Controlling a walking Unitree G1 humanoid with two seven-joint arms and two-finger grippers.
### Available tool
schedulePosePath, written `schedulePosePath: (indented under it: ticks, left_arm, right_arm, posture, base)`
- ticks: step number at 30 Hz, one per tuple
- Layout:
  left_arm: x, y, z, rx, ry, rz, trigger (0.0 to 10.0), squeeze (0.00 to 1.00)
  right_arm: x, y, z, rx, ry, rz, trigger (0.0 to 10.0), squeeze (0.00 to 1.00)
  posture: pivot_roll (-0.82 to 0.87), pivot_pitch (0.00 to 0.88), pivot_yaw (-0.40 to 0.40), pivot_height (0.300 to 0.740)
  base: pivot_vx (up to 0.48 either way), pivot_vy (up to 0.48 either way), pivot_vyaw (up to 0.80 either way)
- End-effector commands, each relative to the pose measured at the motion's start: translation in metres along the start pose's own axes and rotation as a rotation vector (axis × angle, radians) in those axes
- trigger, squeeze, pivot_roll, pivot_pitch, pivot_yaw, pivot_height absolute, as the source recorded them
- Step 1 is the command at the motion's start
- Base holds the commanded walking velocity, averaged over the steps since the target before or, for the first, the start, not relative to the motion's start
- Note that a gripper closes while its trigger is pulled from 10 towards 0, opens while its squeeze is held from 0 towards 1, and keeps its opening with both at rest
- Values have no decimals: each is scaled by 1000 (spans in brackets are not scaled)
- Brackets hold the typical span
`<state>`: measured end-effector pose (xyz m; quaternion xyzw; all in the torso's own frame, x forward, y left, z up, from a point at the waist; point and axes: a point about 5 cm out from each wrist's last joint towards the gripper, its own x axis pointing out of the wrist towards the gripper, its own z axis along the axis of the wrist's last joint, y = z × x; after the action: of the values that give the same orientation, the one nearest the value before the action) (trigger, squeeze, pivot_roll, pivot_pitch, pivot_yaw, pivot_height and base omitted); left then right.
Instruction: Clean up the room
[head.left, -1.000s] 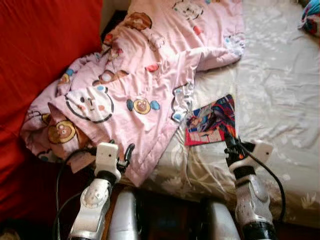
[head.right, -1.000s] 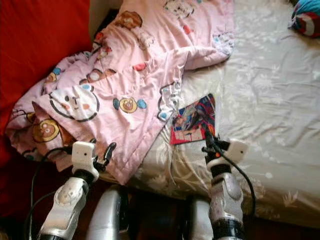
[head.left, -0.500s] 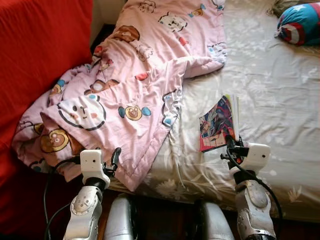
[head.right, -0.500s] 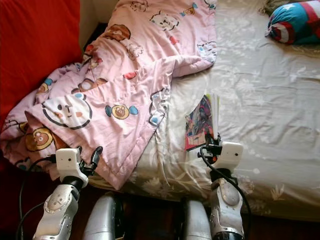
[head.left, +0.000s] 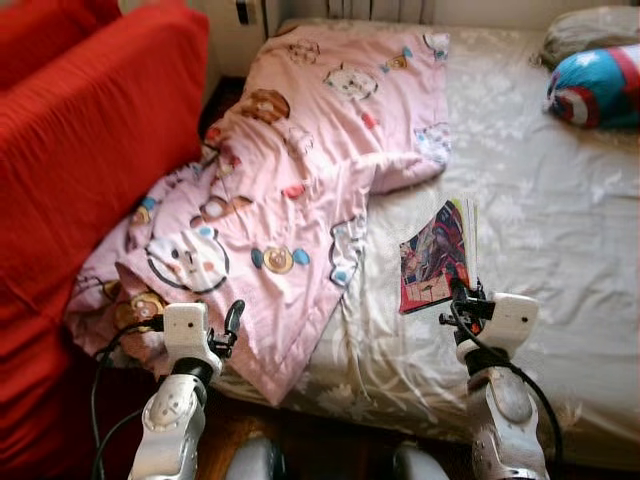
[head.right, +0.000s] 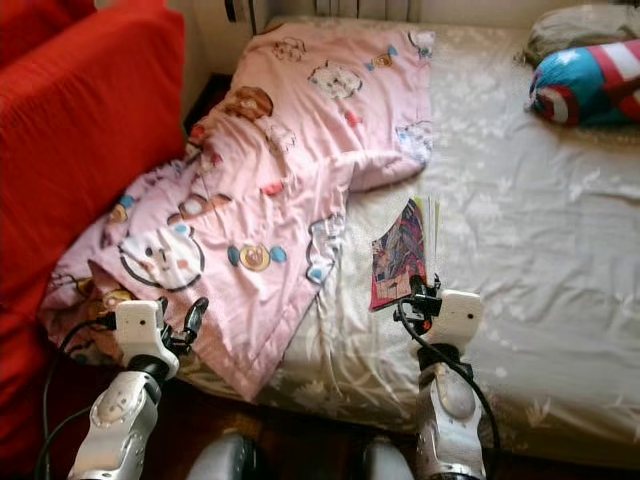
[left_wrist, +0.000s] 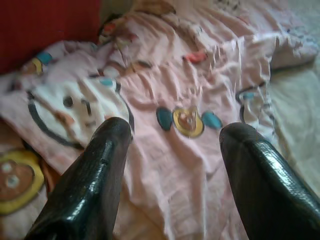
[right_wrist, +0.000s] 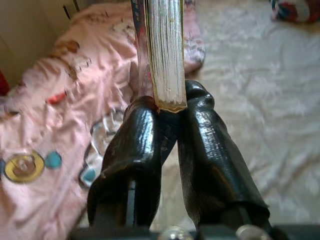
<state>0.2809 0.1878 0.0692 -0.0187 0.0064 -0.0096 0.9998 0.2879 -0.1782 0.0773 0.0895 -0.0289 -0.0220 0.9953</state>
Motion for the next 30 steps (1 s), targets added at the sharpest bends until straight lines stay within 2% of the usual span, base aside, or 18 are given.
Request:
schedulePosePath:
  ticks: [1, 14, 20, 30]
  left_arm:
    - [-2, -1, -7, -13, 23, 2, 10000, 0]
    - [-2, -4, -9, -12, 16, -4, 10000, 0]
    - [1, -3, -8, -11, 8, -4, 10000, 0]
    - [2, -3, -6, -6, -4, -5, 10000, 0]
  right_arm:
    - [0, -4, 4, -11, -10, -20, 10000, 0]
    - [6, 2, 5, -3, -3, -40, 10000, 0]
    - [7, 0, 6, -6, 0, -63, 10000, 0]
    - [6, 3, 5, 0, -8, -70, 10000, 0]
  posture:
    - [-49, 121, 12, 740]
    - [-45, 99, -1, 740]
    - [-46, 111, 0, 740]
    - [-38, 138, 0, 740]
  base:
    - [0, 0, 0]
    - [0, 0, 0]
    - [0, -358, -751]
    - [0, -367, 0]
